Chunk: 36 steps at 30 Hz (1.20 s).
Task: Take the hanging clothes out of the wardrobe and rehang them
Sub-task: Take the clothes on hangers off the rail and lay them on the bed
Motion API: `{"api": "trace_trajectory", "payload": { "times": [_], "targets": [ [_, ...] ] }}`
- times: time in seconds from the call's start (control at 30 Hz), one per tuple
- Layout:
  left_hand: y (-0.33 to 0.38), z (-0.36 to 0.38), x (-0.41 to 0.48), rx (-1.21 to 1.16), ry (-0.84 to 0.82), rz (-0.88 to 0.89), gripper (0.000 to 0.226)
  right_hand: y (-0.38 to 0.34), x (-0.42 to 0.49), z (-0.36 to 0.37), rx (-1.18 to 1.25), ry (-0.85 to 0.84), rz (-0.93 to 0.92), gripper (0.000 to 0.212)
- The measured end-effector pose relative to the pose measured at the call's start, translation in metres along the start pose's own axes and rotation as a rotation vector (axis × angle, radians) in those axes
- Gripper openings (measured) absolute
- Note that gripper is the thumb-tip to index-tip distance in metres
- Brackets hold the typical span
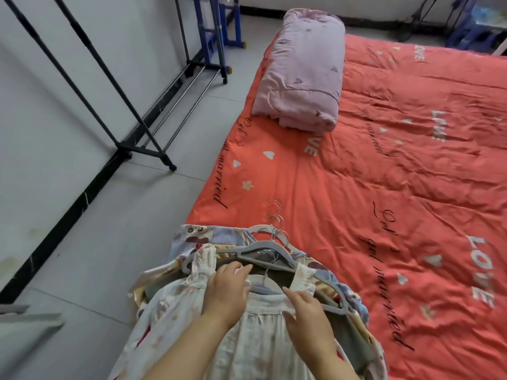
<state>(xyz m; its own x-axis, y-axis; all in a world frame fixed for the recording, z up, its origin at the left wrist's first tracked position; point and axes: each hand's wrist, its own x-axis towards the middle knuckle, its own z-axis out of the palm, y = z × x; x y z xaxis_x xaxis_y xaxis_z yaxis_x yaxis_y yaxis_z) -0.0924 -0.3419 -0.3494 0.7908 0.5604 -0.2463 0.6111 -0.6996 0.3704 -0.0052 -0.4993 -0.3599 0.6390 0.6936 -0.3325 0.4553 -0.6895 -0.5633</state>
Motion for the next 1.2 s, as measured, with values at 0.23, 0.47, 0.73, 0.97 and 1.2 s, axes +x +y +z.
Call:
{"api": "trace_trajectory", "payload": {
  "times": [0.23,0.47,0.73,0.97,1.2],
  "targets": [
    [-0.003,-0.04,-0.043,0.026,0.055,-0.031,0.046,-0.042,-0.023,-0.011,-0.036,0.04,-0.067,0.042],
    [-0.031,-0.12,-0.135,0.073,0.214,-0.137,0.043,-0.145,-0.068,-0.034,-0.155,-0.03,-0.274,0.045],
    [-0.108,-0.198,-0.343,0.121,0.365,-0.447,0.044,-0.279,-0.178,-0.001,-0.358,-0.111,-0.643,0.047],
    [-0.143,-0.209,-0.63,0.102,0.569,-0.865,0.052,-0.39,-0.354,0.074,-0.449,-0.282,-1.007,0.049],
    [-0.123,-0.157,-0.898,0.182,0.704,-1.312,0.058,-0.458,-0.566,0.171,-0.476,-0.451,-1.396,0.047]
  ]
}}
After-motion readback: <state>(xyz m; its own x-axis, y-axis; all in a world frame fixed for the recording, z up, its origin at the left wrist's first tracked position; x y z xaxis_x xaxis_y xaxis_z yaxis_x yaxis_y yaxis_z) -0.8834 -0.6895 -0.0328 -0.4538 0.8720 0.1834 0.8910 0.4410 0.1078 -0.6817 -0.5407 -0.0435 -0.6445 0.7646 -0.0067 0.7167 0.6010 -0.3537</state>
